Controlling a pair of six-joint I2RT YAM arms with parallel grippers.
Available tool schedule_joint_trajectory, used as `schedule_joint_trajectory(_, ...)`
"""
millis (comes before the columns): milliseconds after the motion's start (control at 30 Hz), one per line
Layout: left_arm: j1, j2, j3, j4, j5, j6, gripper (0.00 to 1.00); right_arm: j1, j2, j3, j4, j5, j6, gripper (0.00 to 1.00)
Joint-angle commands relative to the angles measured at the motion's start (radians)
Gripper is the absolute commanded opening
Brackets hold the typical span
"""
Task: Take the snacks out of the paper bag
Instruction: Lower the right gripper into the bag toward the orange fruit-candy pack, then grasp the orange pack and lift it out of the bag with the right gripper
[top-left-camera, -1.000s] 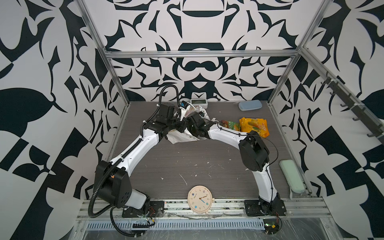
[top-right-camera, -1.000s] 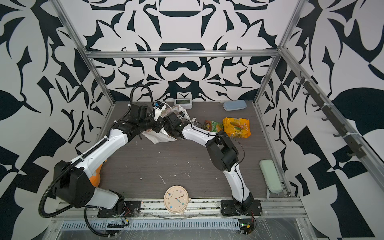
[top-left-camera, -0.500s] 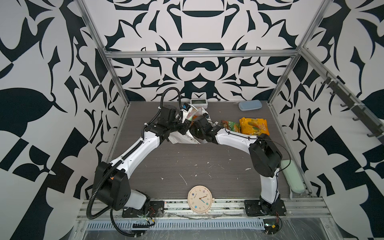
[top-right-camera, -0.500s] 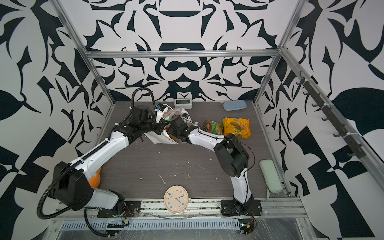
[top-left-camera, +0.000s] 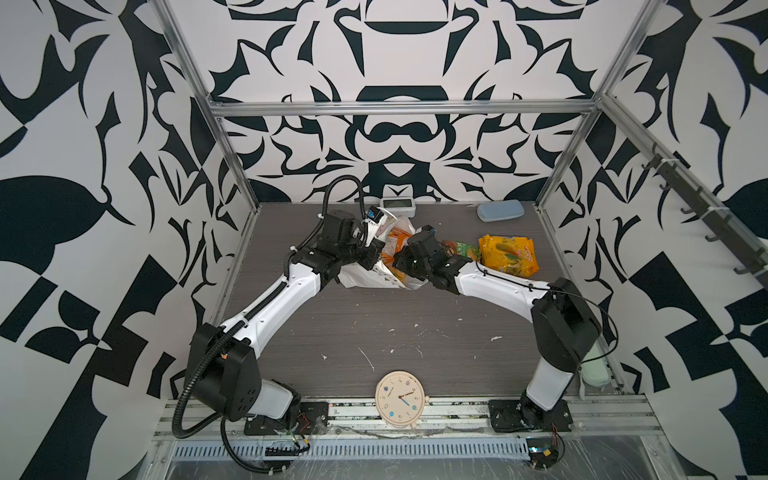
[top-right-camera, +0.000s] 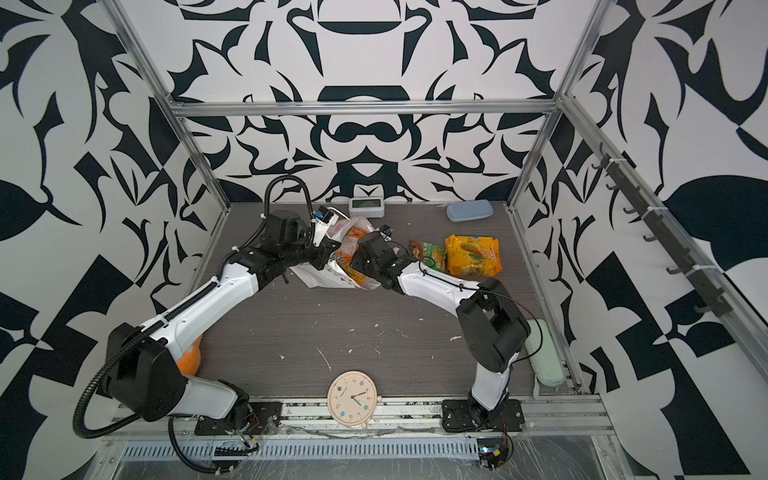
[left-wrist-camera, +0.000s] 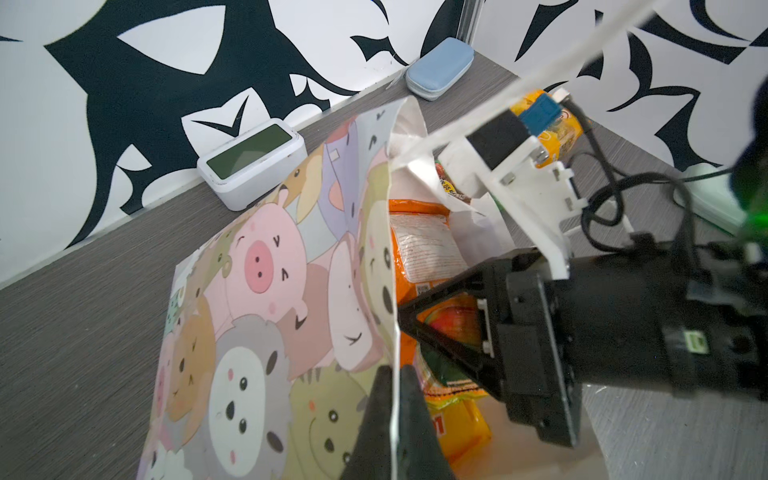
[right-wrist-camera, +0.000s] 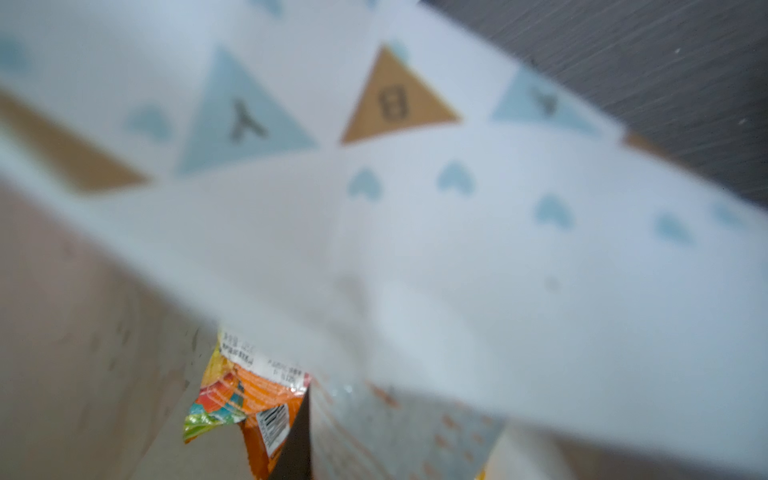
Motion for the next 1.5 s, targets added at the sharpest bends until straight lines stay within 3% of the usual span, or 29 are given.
schedule_joint_trajectory(0,0.003,-0.006,-0.011,0.026,-0.015,0.011,0.0,-0.005,-0.097,0.004,0.071,0.014,-0.069,0.0)
schedule_joint_trajectory(667,0.003,0.011,0.009,0.044,-0.052,-0.007,0.0,-0.074,-0.233,0.104,-0.086,-0.078,-0.288,0.0)
schedule_joint_trajectory(1100,0.003,0.014,0.018,0.047,-0.05,-0.013,0.0,-0.091,-0.125,0.174,-0.156,-0.212,-0.352,0.03)
schedule_joint_trajectory(1467,0.003,0.024,0.024,0.05,-0.063,-0.019,0.0,-0.091,-0.176,0.131,-0.158,-0.196,-0.391,0.0)
